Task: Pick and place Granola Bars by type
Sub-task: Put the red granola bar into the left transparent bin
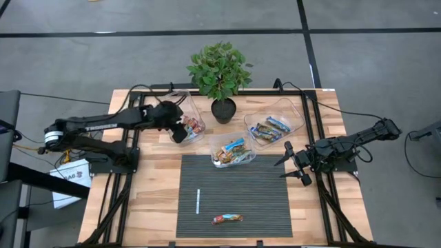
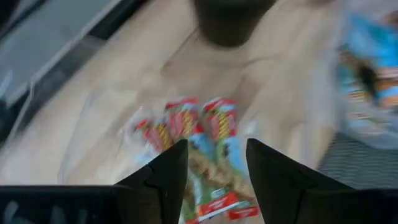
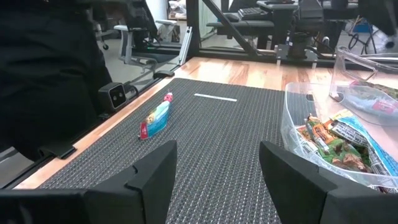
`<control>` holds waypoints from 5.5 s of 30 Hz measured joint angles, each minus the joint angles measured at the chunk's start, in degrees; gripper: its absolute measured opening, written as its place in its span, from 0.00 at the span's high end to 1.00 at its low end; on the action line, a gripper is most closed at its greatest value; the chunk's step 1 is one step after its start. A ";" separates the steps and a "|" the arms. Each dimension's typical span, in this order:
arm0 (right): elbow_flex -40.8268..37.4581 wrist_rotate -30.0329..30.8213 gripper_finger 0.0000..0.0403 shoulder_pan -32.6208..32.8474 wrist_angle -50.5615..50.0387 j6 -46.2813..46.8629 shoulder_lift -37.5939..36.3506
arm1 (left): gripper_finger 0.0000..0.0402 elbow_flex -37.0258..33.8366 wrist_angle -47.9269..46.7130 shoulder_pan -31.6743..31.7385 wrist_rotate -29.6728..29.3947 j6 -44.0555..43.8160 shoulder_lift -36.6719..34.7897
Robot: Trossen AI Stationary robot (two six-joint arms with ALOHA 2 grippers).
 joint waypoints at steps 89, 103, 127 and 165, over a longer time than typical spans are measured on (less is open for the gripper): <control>0.00 0.02 0.45 -0.02 0.02 0.00 -0.01 | 0.61 50.22 -9.38 -50.21 9.55 -14.46 49.43; 0.00 0.01 0.45 0.00 0.04 0.00 -0.01 | 0.57 50.21 -6.27 -48.91 12.01 -16.33 56.22; -0.01 0.02 0.45 -0.02 0.00 0.00 -0.04 | 0.31 50.17 -4.11 -47.34 11.08 -16.79 61.73; 0.00 0.02 0.45 0.00 0.02 0.00 -0.06 | 0.89 50.03 2.26 -47.89 13.90 -28.10 63.60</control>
